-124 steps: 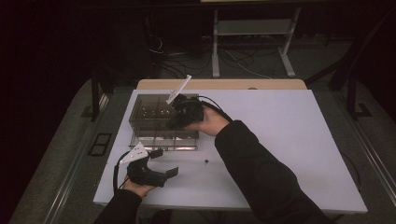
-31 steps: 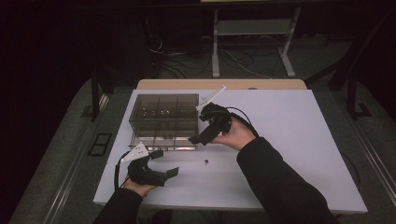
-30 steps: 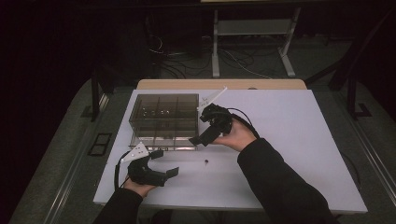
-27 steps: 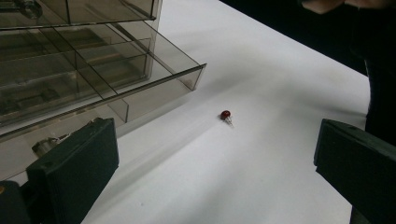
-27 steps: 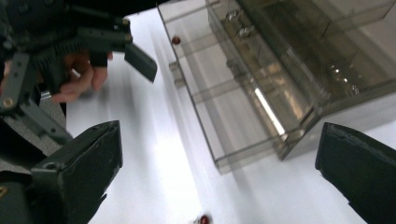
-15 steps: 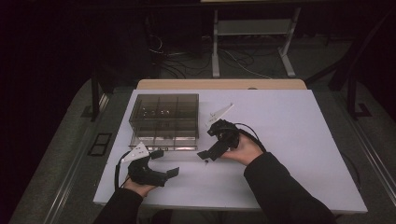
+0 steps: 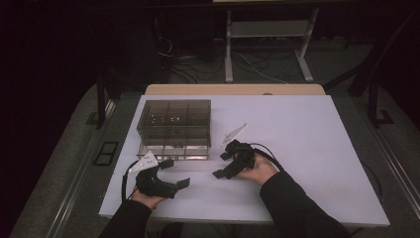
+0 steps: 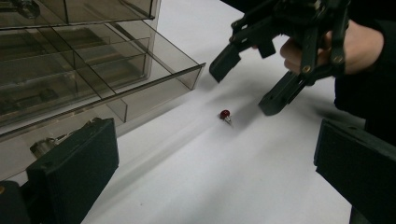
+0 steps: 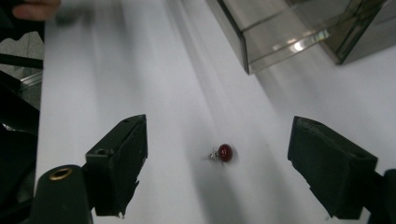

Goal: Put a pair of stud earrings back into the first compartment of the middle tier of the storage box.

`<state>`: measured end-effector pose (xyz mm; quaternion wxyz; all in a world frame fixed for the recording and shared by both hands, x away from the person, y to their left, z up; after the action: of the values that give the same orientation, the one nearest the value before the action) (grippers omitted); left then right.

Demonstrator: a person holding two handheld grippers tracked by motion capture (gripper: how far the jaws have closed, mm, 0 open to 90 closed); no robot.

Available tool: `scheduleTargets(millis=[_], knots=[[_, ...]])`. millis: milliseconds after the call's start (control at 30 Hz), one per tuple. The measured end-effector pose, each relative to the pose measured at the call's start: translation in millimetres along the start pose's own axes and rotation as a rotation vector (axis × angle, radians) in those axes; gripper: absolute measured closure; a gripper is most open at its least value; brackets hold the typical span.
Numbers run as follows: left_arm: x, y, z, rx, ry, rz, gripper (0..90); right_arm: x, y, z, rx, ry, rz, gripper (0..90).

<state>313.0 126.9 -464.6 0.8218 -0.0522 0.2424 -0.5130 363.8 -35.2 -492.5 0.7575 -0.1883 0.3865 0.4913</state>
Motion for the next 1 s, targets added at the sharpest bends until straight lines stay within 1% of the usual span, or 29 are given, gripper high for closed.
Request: scheduleTargets(millis=[100,200,300,367,600,733,867,1000], knots=[[-0.1,0.1,0.1,-0.001,-0.002,0.000,0.0,5.1,0.6,-4.8,-0.013,0.018,0.002,36.7],[0.0,-0.1,0.0,0.000,-0.001,0.000,0.0,7.5,-0.8,-8.3,-0.009,0.027,0.003,48.6],[0.4,-0.4,0.0,0.000,0.001,-0.002,0.0,10.3,-2.3,-11.1,-0.012,0.034,-0.006,56.9],[0.4,-0.5,-0.1,0.000,0.001,-0.001,0.0,12.4,-2.9,-12.1,-0.020,0.036,-0.015,60.4],[0.2,-0.3,-0.1,0.001,0.001,-0.001,0.0,14.8,-0.3,-11.1,-0.068,0.034,-0.034,75.5],[0.3,-0.3,-0.1,0.001,0.001,-0.001,0.0,14.7,-0.1,-11.2,-0.072,0.037,-0.036,77.7],[0.3,-0.2,-0.3,0.001,0.002,-0.001,0.0,13.9,0.5,-11.6,-0.069,0.042,-0.027,78.7],[0.3,0.0,-0.5,0.000,0.003,0.000,0.0,10.0,-0.6,-9.5,-0.065,0.031,-0.027,78.9]])
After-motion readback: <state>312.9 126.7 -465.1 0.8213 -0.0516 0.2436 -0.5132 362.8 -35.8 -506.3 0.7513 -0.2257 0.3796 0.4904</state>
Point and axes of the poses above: each handheld gripper's, and its own axes: x roughly forward along the jaws, z roughly out of its top, y roughly to its left, the point moved 9 cm from there along x, roughly forward along the jaws, and after that the axes turned 9 degrees about -z, right-handed, at the moved point
